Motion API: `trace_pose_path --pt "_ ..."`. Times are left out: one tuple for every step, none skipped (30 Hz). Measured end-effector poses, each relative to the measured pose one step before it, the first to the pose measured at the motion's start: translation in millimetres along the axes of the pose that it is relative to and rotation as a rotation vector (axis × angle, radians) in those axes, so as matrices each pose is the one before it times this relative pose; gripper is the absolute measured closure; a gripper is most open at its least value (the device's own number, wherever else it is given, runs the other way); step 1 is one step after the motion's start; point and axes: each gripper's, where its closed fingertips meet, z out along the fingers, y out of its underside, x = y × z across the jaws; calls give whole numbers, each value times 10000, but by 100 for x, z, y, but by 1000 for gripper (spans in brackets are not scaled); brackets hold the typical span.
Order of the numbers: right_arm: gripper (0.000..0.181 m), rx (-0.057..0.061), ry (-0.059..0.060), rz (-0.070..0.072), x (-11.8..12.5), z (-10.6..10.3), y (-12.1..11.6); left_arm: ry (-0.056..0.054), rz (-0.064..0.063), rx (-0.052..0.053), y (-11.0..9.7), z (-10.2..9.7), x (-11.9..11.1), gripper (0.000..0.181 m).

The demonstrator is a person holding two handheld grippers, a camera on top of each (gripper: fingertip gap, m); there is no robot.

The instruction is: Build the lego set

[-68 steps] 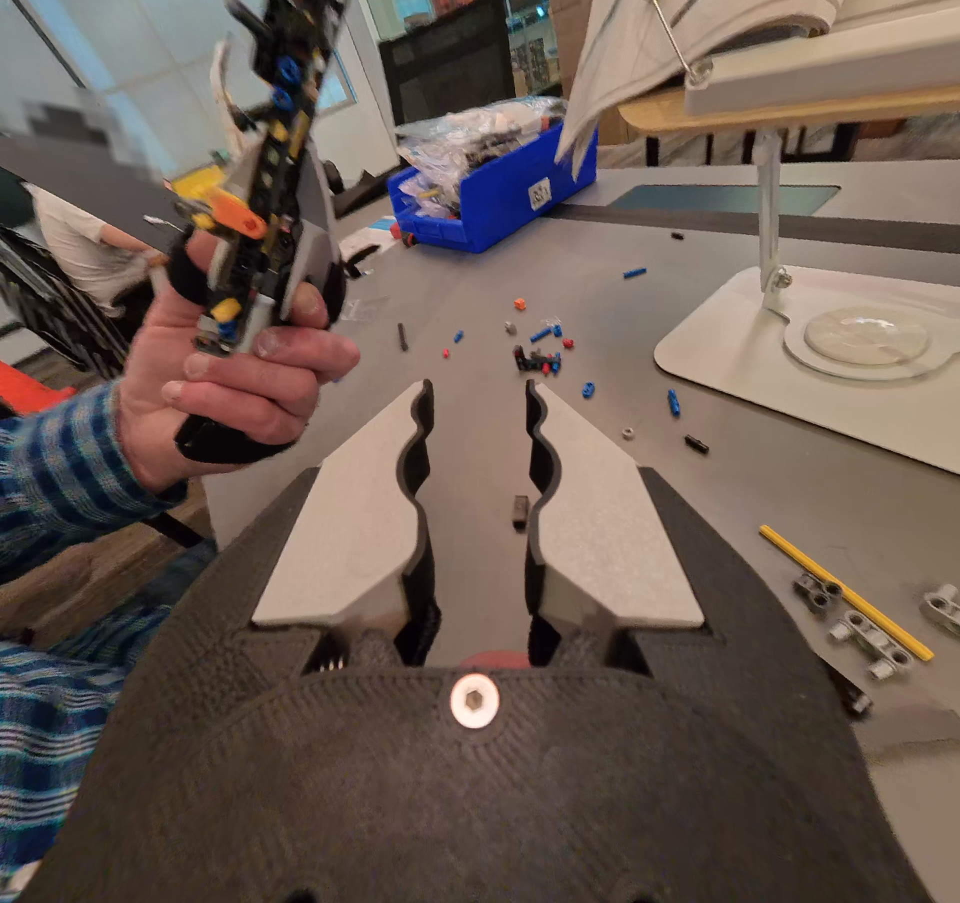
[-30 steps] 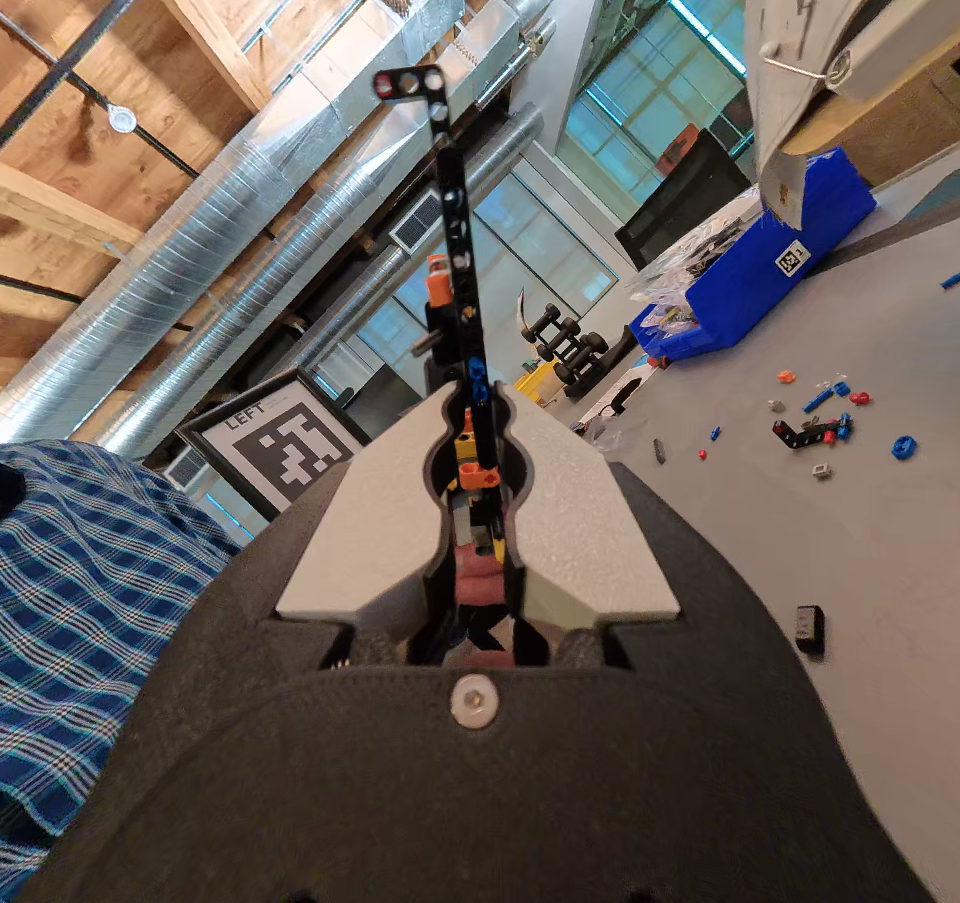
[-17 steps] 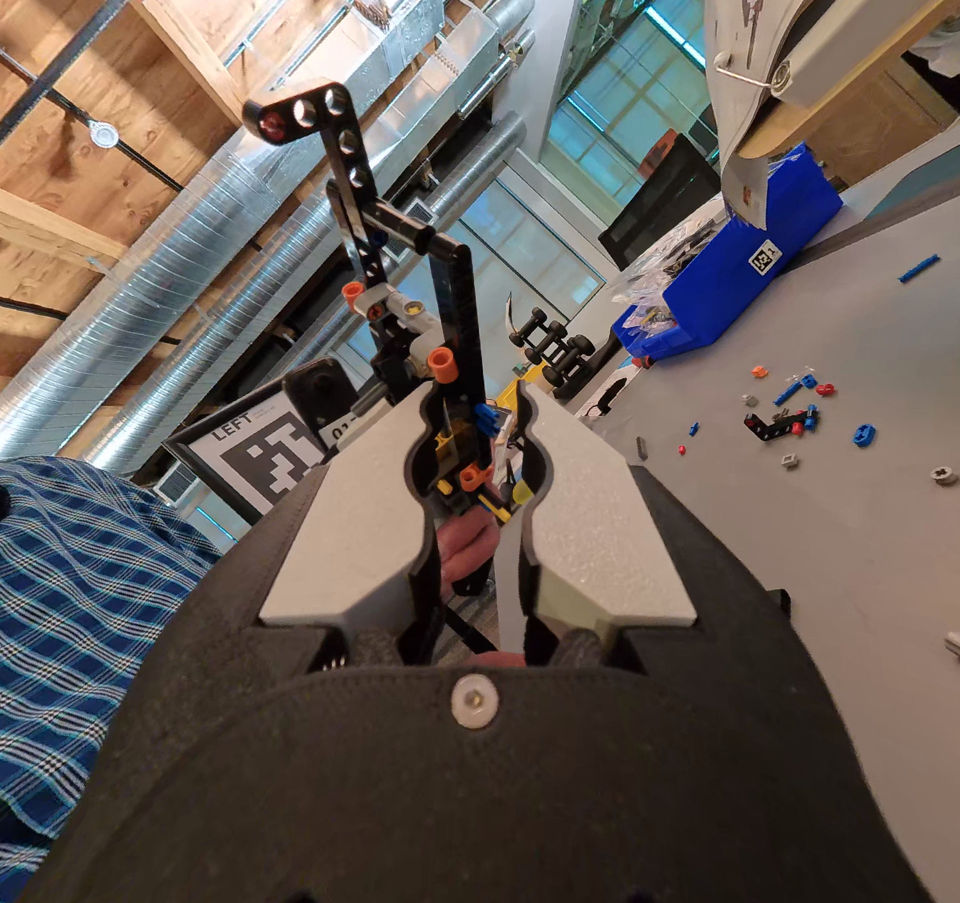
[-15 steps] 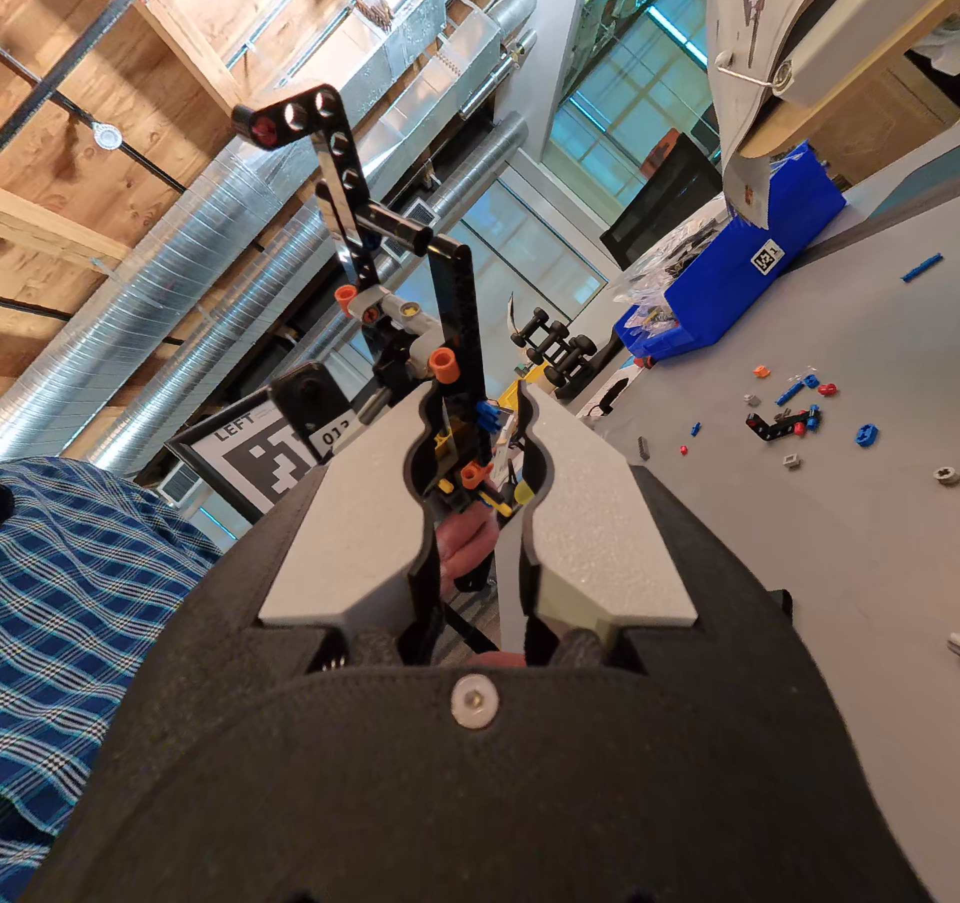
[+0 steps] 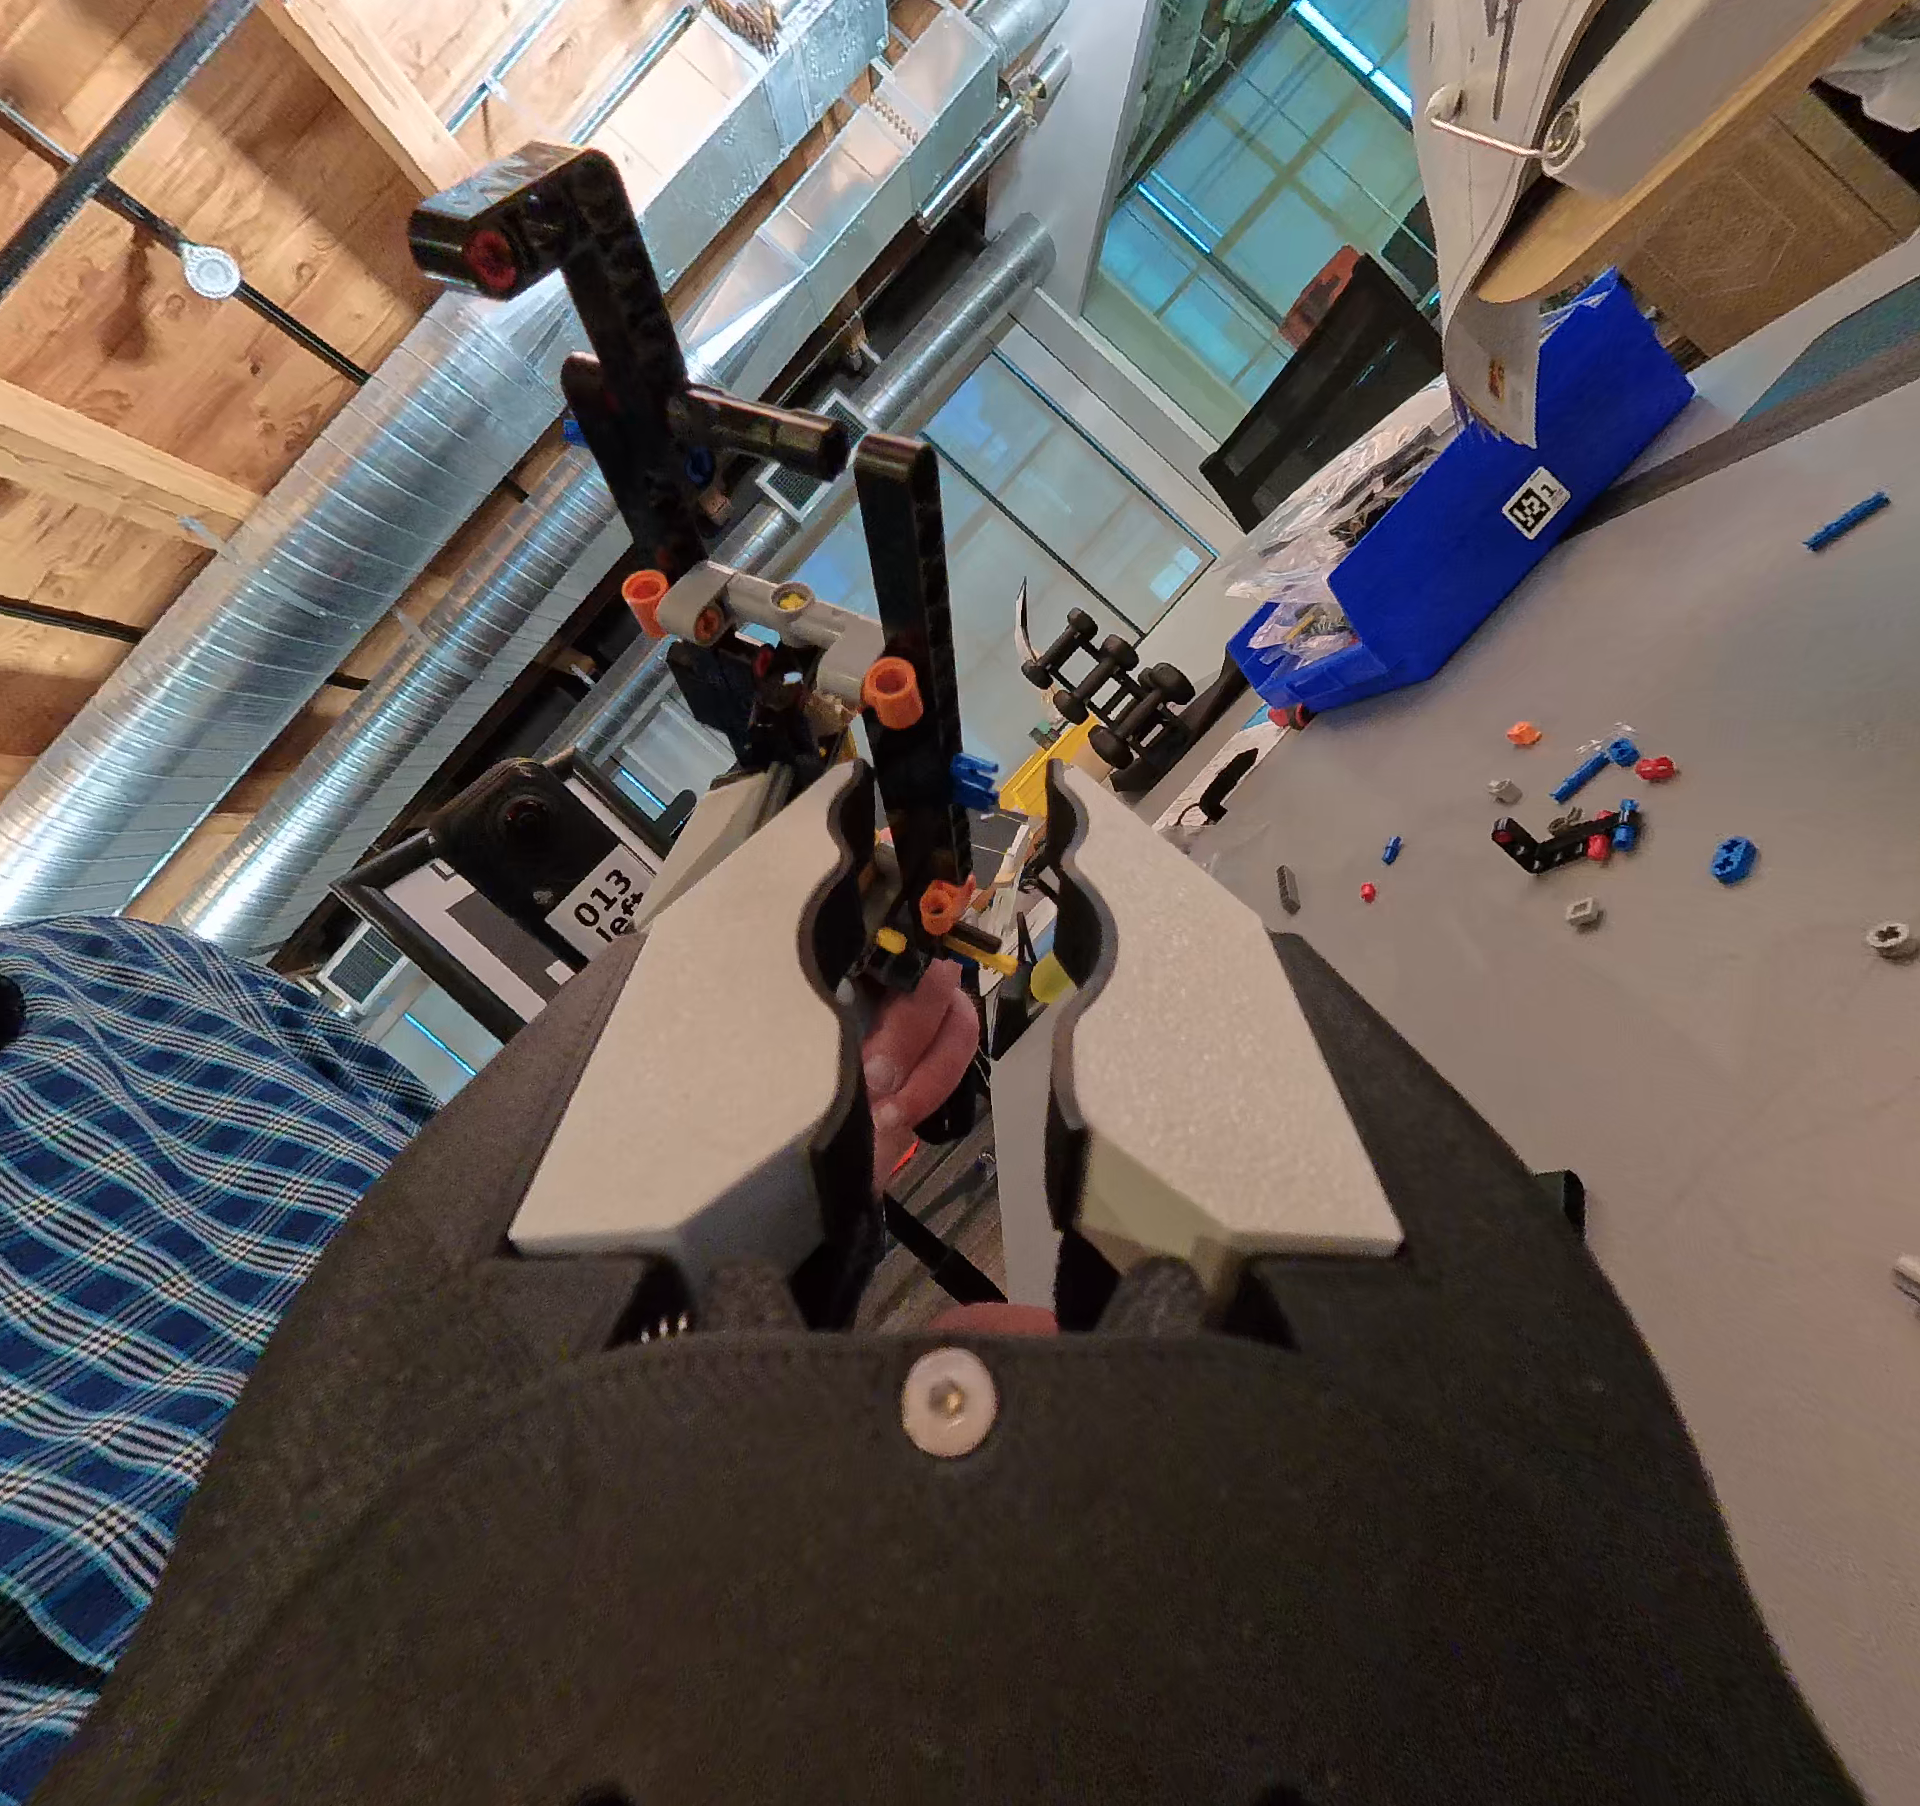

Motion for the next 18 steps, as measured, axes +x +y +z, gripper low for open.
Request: trace_pose_path --pt "151 1 18 -15 23 -14 -12 -56 -6 24 -43 -52 -153 171" --pt "150 -5 28 -17 47 -9 -9 -62 -5 14 -39 -41 -172 171" --pt "150 -6 25 -13 40 -10 -7 -82 75 -3 -8 -51 -153 171" --pt "149 -4 29 -8 47 -21 -7 -66 123 -37 11 -28 -102 171" --pt "149 -6 31 -14 50 -14 6 -35 81 -28 12 -27 -60 171" --pt "150 -15 28 -25 34 0 4 -43 -3 35 -72 -44 -105 171" --pt "149 -19 24 -25 25 6 19 -9 -116 37 -47 -51 -96 171" --pt "149 -13 21 -19 8 0 16 54 -280 41 -1 -18 -108 171" --pt "149 -8 13 -15 10 10 10 57 -398 75 -5 -43 -187 171" --pt "148 -9 9 -17 -17 7 4 13 -386 99 -18 -53 -280 171" --pt "148 -13 16 -31 -13 10 -2 79 -471 70 -12 -46 -262 171" --pt "149 -32 20 -64 -51 24 23 158 -626 91 -50 -42 -233 171" --pt "149 -39 6 -78 -96 60 30 187 -867 203 -208 -85 -329 171" --pt "149 -15 -26 -46 -152 64 -9 283 -1214 322 -347 -137 -397 172" --pt "149 -6 -30 -22 -160 64 -10 461 -1473 386 -413 -175 -337 172" --pt "149 -6 -35 -22 -168 84 1 505 -1506 489 -547 -254 -346 172" --pt "148 -18 -30 -25 -143 69 31 299 -1366 520 -604 -320 -614 171" --pt "149 -25 -21 -22 -110 67 47 154 -1026 383 -429 -295 -681 172"
